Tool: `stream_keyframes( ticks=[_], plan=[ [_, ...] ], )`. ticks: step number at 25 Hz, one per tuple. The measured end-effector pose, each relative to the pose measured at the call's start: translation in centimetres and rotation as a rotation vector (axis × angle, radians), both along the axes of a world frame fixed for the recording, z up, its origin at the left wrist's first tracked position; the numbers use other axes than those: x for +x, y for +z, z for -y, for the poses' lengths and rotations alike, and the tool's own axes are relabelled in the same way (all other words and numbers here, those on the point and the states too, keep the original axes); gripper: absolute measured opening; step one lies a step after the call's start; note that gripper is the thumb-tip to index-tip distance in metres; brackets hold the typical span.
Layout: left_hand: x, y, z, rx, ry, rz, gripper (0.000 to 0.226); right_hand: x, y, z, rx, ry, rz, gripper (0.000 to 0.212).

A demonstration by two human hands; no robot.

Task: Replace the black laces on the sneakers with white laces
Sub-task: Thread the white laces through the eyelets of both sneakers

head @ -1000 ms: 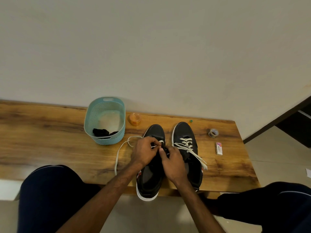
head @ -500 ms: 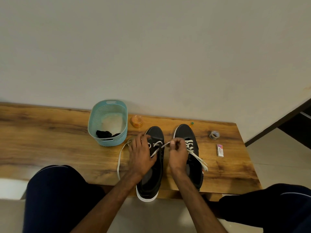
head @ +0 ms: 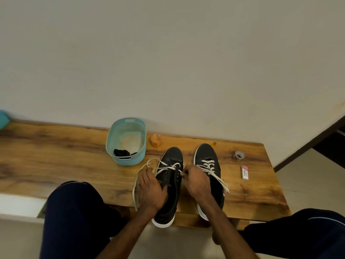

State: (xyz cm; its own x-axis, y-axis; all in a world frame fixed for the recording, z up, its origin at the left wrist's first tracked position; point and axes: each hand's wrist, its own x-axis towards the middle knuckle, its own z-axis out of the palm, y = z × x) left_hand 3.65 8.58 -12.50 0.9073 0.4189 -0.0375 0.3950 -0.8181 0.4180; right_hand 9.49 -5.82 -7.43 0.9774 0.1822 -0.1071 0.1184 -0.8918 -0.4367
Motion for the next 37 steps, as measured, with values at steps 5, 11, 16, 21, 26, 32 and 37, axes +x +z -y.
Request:
stream_keyframes(
  ticks=[5, 11, 16, 21, 26, 32, 37],
  plan=[
    [0.4, 0.1, 0.4, -0.068, -0.044, -0.053, 0.05, 0.1, 3.4, 4.1, -0.037, 0.12, -0.279, 0.017],
    [0.3, 0.5, 0.4, -0.112, -0.079, -0.063, 0.047, -0.1, 1.2, -1.0, -0.146, 0.092, -0.051, 0.03],
    [0.6, 0.3, 0.8, -0.088, -0.125, -0.095, 0.059, -0.7, 0.6, 1.9, -0.2, 0.277, -0.339, 0.021],
    [0.5, 0.4, 0.9, -0.069, -0.128, -0.102, 0.064, 0.2, 0.8, 0.8, -0.024, 0.07, -0.178, 0.03],
    [0.6, 0.3, 0.8, -0.018, -0.15, -0.123, 0.074, -0.3, -0.2, -1.1, -0.142, 0.075, -0.118, 0.026],
    [1.0, -0.3, 0.9, -0.006, -0.257, -0.142, 0.073, -1.3, -0.1, 0.8, -0.127, 0.093, -0.314, 0.027],
    [0.9, 0.1, 0.7, -0.024, -0.291, -0.166, 0.073, -1.0, -0.1, -1.6, -0.132, 0.063, -0.103, 0.021]
  ],
)
